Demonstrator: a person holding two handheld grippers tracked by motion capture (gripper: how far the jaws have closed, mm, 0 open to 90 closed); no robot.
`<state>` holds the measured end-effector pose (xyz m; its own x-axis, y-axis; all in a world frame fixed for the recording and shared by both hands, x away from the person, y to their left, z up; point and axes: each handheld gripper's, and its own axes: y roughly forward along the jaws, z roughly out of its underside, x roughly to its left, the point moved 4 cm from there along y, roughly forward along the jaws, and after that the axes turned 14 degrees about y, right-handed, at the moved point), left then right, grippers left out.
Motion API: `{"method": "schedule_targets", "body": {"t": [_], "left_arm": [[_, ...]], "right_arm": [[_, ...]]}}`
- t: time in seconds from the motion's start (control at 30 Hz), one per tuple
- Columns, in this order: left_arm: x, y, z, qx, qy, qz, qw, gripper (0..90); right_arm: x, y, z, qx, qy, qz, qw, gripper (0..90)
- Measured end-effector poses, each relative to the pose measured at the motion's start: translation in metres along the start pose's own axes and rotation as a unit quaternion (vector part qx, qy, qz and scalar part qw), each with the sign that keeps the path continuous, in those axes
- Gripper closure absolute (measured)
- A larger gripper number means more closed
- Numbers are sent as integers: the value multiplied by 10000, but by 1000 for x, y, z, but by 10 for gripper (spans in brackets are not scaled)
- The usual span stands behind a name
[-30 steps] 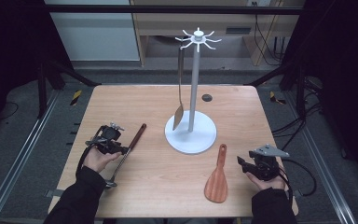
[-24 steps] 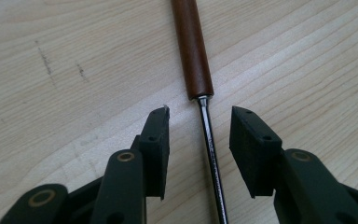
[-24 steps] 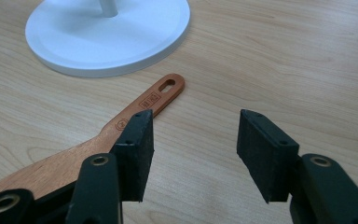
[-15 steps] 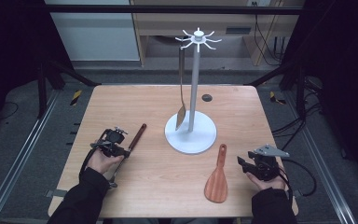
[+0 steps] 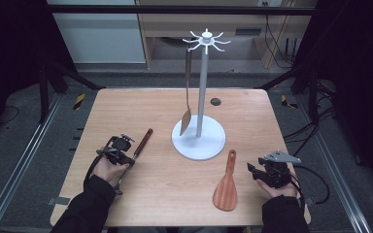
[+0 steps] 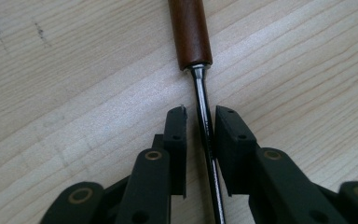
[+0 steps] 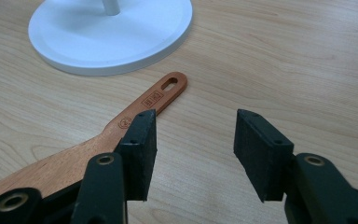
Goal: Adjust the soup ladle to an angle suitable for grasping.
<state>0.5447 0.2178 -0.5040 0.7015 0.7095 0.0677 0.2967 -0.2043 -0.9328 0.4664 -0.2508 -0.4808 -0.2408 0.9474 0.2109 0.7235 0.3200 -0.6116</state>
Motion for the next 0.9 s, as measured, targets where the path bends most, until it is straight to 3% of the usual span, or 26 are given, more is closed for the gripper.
{"method": "schedule_targets", "body": {"t": [0.37, 0.47, 0.83, 0.9], "left_arm": [[-1, 0, -1, 47, -206, -46, 9998, 818], [-1, 1, -1, 23, -440, -65, 9990, 837], [0, 0, 1, -1, -461, -108, 9989, 844], [1, -3, 2, -38, -364, -132, 9992, 844]], "right_arm": [[-1, 1, 0, 12, -30, 7, 10000, 491], [-1, 1, 0, 22, -26, 9, 10000, 491], [-1, 1, 0, 57, -7, -9, 10000, 492], [-1, 1, 0, 58, 10, -8, 10000, 493]]}}
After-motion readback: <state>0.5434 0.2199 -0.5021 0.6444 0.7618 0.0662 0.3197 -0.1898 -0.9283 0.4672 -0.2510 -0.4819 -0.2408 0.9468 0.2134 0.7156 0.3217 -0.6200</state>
